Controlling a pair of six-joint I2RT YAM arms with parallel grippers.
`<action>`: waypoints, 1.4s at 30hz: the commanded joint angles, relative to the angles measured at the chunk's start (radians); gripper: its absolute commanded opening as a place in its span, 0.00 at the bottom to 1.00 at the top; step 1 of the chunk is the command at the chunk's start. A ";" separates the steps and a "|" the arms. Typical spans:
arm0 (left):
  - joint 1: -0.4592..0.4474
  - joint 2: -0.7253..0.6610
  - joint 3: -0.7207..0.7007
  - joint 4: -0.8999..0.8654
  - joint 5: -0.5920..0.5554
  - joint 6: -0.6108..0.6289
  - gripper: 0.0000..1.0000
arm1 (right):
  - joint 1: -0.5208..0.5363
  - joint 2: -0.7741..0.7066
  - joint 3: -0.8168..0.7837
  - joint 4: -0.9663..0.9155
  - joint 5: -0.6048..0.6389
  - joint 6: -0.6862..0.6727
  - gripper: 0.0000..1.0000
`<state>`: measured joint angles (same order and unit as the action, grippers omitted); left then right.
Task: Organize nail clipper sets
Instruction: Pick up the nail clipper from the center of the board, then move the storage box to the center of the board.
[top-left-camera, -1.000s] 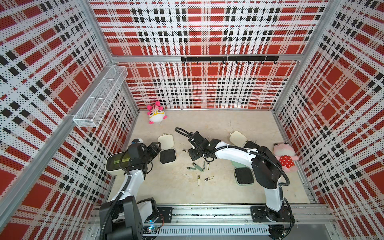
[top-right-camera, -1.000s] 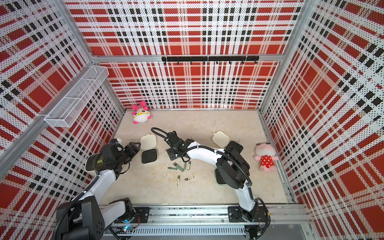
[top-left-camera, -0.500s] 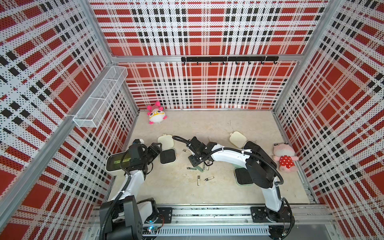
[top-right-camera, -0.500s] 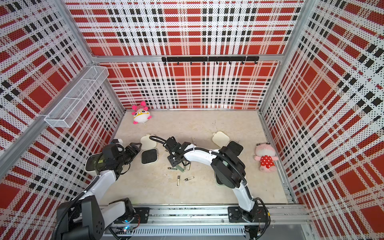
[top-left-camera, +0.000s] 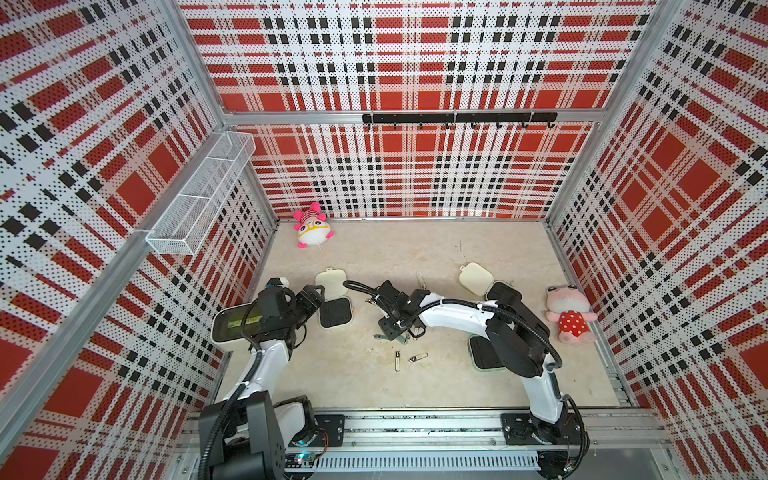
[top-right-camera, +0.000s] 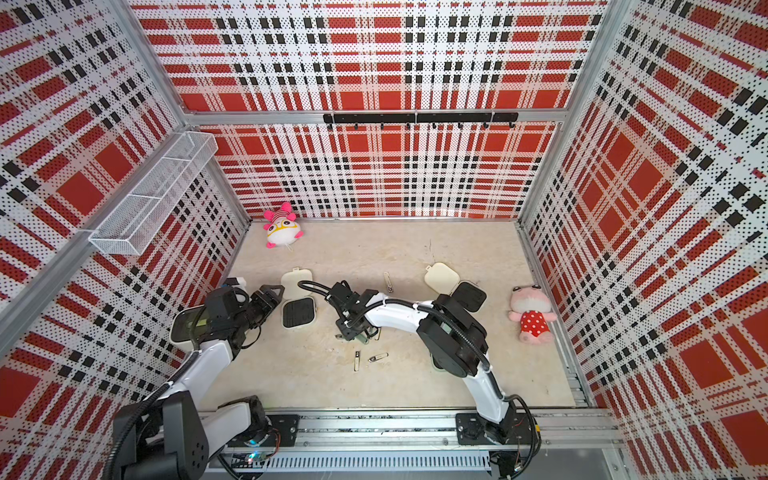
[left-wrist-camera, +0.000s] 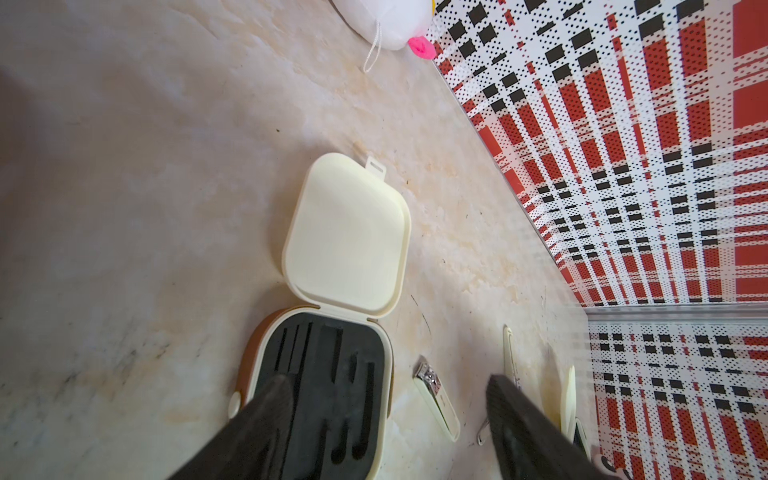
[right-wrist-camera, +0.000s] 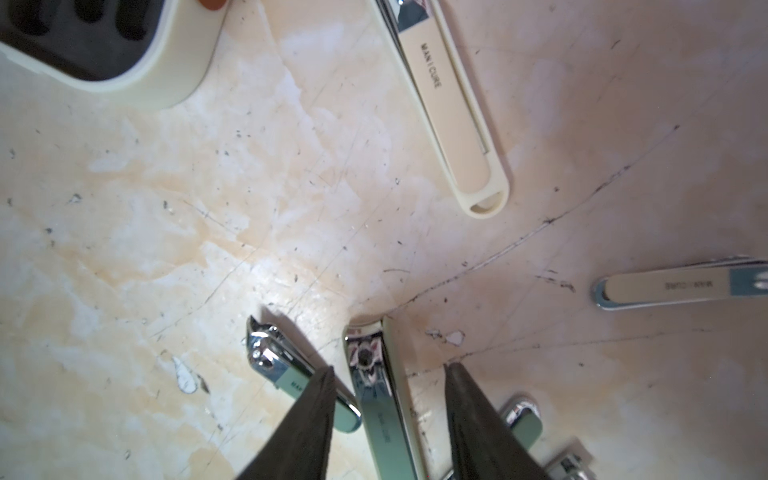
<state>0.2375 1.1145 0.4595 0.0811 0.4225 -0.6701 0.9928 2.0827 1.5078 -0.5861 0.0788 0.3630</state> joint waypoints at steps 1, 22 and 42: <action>-0.011 -0.011 -0.013 0.018 0.010 0.003 0.78 | 0.007 0.031 -0.007 -0.009 0.013 0.008 0.46; -0.096 -0.012 0.029 -0.003 -0.032 0.007 0.77 | 0.003 0.024 -0.038 0.044 0.069 0.045 0.26; -0.508 0.144 0.195 0.015 -0.091 -0.002 0.77 | -0.120 -0.449 -0.400 0.105 0.204 0.236 0.14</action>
<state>-0.1932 1.2221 0.6231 0.0692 0.3260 -0.6704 0.9039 1.7294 1.2045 -0.4751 0.2192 0.5087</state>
